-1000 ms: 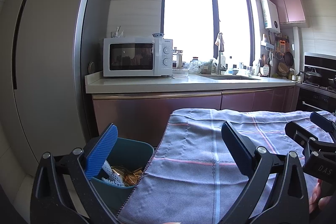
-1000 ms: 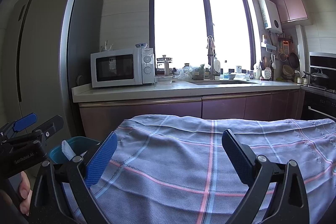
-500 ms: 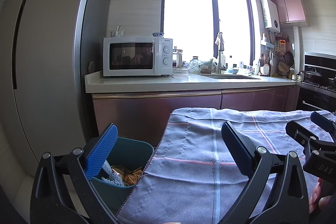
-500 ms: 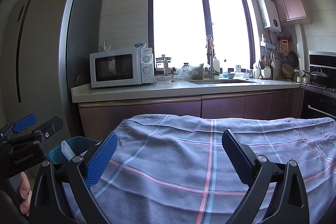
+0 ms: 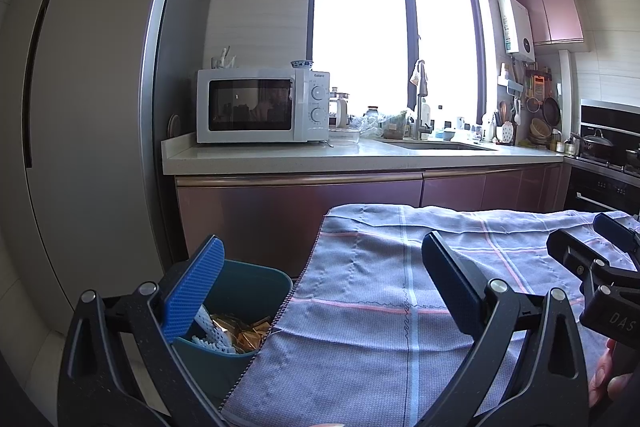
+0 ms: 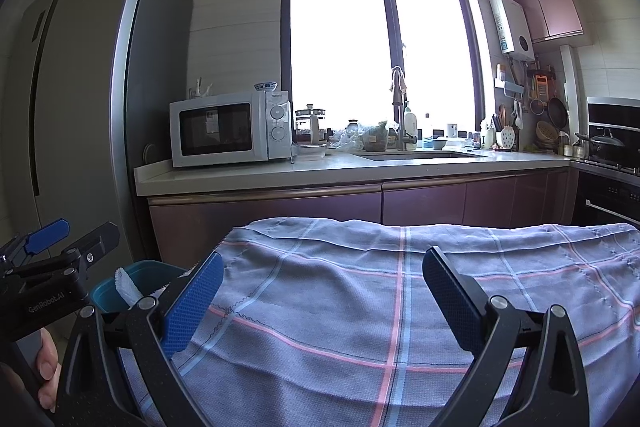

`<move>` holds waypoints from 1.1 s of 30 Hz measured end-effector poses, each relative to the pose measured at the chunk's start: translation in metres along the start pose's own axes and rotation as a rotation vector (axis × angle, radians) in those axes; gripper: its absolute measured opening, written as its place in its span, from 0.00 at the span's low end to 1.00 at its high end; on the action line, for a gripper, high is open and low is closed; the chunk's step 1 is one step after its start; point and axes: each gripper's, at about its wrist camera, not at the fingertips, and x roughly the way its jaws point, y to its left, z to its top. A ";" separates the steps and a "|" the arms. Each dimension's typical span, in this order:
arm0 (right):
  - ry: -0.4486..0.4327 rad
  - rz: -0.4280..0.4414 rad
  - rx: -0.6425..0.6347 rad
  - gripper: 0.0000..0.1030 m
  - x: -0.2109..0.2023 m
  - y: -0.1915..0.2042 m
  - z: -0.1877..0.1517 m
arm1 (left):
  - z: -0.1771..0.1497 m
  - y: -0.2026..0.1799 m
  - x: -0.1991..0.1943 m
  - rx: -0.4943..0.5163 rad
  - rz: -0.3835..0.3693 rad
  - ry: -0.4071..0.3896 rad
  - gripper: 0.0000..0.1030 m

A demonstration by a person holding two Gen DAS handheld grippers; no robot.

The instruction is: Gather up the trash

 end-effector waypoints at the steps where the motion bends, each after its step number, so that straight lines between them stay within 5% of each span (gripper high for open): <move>1: -0.001 0.000 -0.001 0.94 0.000 0.000 0.000 | 0.000 0.000 0.000 -0.001 0.000 0.001 0.95; 33: -0.009 -0.010 0.002 0.94 -0.002 0.002 0.001 | -0.004 -0.002 -0.001 -0.002 -0.002 0.008 0.95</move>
